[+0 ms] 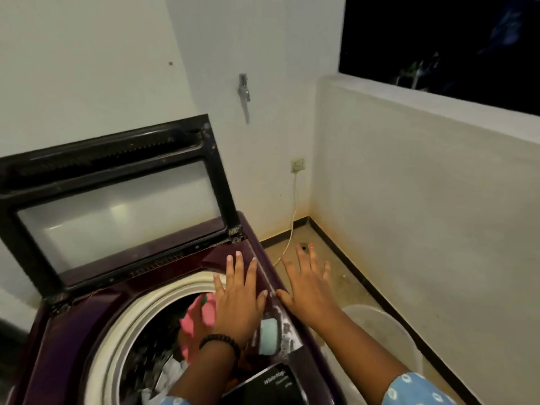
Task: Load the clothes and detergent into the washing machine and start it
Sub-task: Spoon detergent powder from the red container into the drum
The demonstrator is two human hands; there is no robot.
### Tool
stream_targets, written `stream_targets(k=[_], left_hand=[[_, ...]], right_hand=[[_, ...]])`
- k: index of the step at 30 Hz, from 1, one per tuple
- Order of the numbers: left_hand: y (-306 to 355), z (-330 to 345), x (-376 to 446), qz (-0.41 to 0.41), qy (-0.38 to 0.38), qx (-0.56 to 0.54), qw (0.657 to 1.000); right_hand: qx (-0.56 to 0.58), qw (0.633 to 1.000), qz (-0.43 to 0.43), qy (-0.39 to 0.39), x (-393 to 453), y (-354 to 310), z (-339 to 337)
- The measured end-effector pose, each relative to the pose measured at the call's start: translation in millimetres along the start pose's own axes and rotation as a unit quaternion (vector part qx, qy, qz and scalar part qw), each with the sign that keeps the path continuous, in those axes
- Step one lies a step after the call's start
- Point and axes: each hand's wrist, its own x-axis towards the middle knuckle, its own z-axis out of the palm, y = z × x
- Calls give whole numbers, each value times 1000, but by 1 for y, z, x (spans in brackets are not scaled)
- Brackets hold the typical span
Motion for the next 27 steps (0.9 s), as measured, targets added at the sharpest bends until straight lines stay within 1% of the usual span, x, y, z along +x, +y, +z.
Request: stream_targets(k=[6,14,21,27], left_hand=[[89,-2,22,73,16,0,997],[226,-3,43,199,15,8,980],[343,-12,46,321,20,-13,947],[441,-22,34,422,35,-32,906]], right_hand=[[-29,996,61,49,-21,81,-37],[-43,978,183,91,-62,203,-94],[-58,946,283,147,-113,290,-143],[-60,903,372,208,-165,351,-185]])
